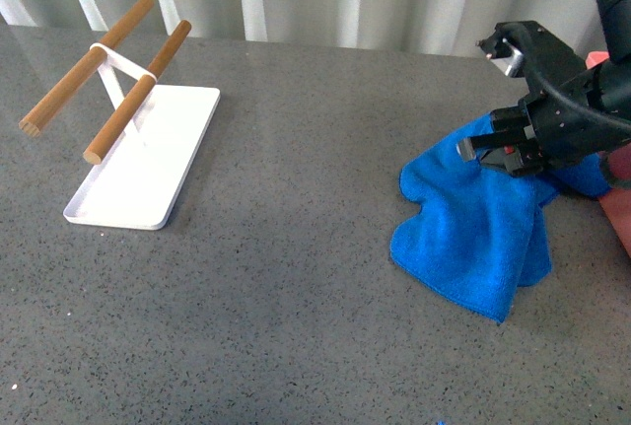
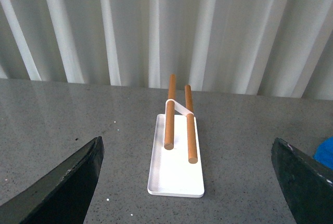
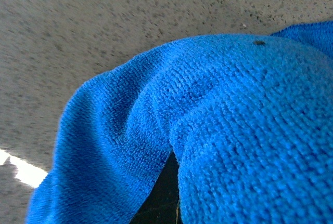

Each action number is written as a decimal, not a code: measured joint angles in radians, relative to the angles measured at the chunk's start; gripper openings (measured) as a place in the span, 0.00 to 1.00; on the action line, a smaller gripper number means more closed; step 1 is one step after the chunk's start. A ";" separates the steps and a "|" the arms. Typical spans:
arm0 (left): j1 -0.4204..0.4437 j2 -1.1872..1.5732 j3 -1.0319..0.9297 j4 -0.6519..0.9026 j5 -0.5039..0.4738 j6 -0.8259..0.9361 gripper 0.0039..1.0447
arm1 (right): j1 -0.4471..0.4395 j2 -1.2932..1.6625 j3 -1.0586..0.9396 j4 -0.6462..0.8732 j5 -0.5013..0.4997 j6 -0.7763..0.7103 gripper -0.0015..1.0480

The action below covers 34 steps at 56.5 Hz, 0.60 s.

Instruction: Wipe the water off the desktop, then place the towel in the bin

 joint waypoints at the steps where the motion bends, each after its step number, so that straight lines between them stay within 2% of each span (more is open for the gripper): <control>1: 0.000 0.000 0.000 0.000 0.000 0.000 0.94 | 0.000 0.006 0.008 -0.005 0.010 -0.014 0.04; 7: 0.000 0.000 0.000 0.000 0.000 0.000 0.94 | 0.010 0.074 0.095 -0.050 0.095 -0.093 0.04; 15: 0.000 0.000 0.000 0.000 0.000 0.000 0.94 | 0.048 0.163 0.214 -0.098 0.138 -0.132 0.04; 23: 0.000 0.000 0.000 0.000 0.000 0.000 0.94 | 0.099 0.196 0.274 -0.109 0.125 -0.127 0.04; 34: 0.000 0.000 0.000 0.000 0.000 0.000 0.94 | 0.232 0.171 0.244 -0.103 0.020 -0.066 0.04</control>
